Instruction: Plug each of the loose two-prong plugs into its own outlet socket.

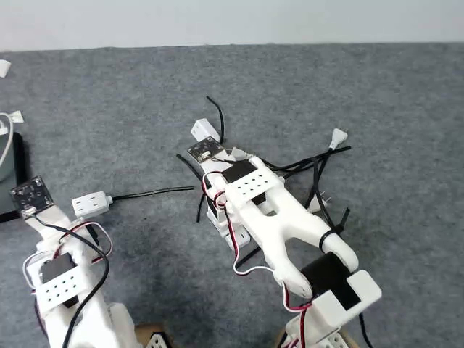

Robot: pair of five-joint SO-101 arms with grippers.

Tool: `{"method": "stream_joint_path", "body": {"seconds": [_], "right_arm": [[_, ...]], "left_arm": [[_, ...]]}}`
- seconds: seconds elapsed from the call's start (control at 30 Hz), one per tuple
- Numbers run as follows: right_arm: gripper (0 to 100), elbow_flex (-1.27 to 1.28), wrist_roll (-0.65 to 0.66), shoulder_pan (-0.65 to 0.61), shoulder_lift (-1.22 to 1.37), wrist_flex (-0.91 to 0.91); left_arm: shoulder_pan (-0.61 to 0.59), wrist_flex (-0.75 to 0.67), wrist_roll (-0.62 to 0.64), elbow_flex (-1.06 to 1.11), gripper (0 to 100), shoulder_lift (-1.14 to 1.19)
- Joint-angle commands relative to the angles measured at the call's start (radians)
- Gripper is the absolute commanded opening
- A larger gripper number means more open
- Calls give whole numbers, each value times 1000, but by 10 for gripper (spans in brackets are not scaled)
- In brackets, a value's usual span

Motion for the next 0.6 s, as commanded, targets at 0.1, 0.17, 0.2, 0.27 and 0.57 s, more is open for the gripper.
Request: {"method": "stream_joint_path", "body": {"seconds": [0.1, 0.17, 0.2, 0.27, 0.57], "right_arm": [[322, -29, -11, -44, 1, 35], [322, -34, -15, -44, -5, 36], [322, -44, -17, -44, -7, 41], [322, -69, -18, -44, -5, 64], [317, -106, -61, -48, 2, 79]], "left_arm": [[9, -28, -12, -10, 58, -12], [9, -28, -12, -10, 58, -12], [9, -28, -12, -10, 58, -12], [9, -28, -12, -10, 58, -12], [9, -28, -12, -10, 58, -12]]}}
